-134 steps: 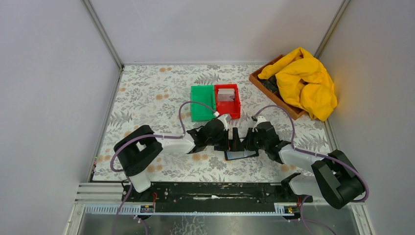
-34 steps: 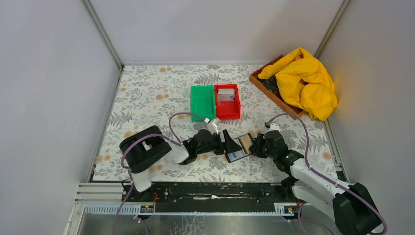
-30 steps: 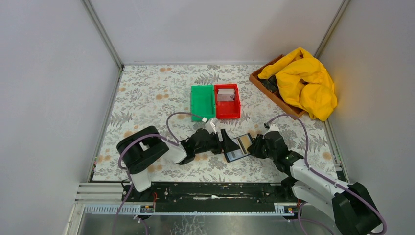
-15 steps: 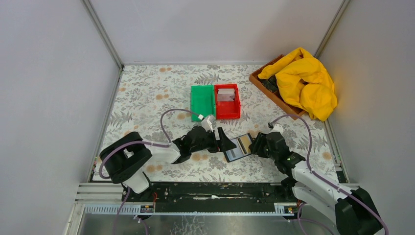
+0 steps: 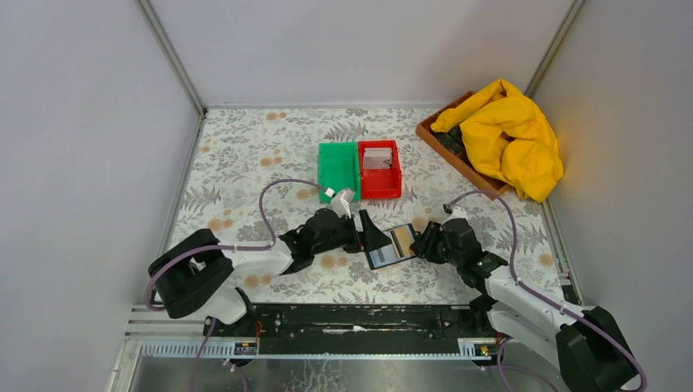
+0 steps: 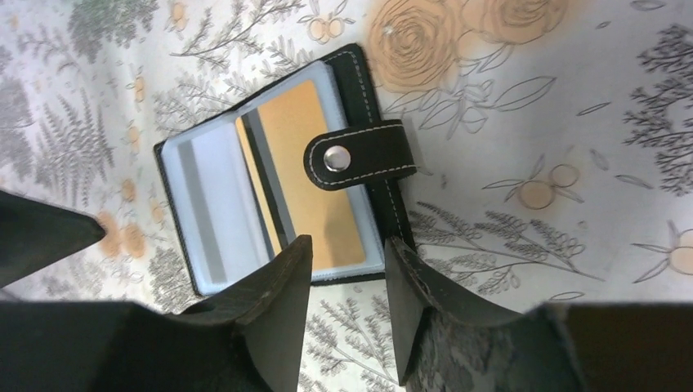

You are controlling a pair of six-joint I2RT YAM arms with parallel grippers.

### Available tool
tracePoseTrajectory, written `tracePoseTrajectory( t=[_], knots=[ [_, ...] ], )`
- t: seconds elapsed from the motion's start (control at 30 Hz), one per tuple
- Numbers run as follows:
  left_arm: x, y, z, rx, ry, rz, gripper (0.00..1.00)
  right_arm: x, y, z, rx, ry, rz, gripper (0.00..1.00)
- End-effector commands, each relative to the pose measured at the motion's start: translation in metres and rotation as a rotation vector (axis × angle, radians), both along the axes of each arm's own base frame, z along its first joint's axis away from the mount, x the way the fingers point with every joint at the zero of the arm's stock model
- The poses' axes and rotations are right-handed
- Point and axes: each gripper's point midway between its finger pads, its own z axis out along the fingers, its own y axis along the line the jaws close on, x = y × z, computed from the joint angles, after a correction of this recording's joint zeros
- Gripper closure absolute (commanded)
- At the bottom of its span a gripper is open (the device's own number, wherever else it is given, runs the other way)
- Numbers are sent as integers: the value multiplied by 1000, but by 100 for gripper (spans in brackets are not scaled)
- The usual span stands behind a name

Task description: Take the credit cards out of the card holder

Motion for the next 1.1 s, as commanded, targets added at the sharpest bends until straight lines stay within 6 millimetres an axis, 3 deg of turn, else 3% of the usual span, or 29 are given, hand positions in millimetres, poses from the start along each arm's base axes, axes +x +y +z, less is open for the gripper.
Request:
tracePoseTrajectory(
  t=[0.0, 0.2, 0.33, 0.4, 0.57, 0.7, 1.07],
  knots=[
    [7, 3, 1, 11, -23, 20, 10, -4, 19, 19, 117, -14, 45, 56],
    [13, -4, 13, -24, -36, 2, 14, -2, 11, 33, 100, -62, 19, 61],
    [19, -14, 30, -84, -65, -29, 25, 9, 15, 44, 83, -127, 52, 67],
    [24, -21, 38, -104, -87, -48, 31, 18, 20, 45, 53, -136, 84, 75],
    [34, -35, 47, -139, -137, -52, 36, 41, 26, 28, -11, -131, 104, 85],
    [34, -34, 40, -154, -137, -25, 36, 47, 24, 15, -53, -103, 87, 90],
    [12, -37, 4, -149, -68, -26, 36, 43, 13, 7, -72, -86, 45, 92]
  ],
)
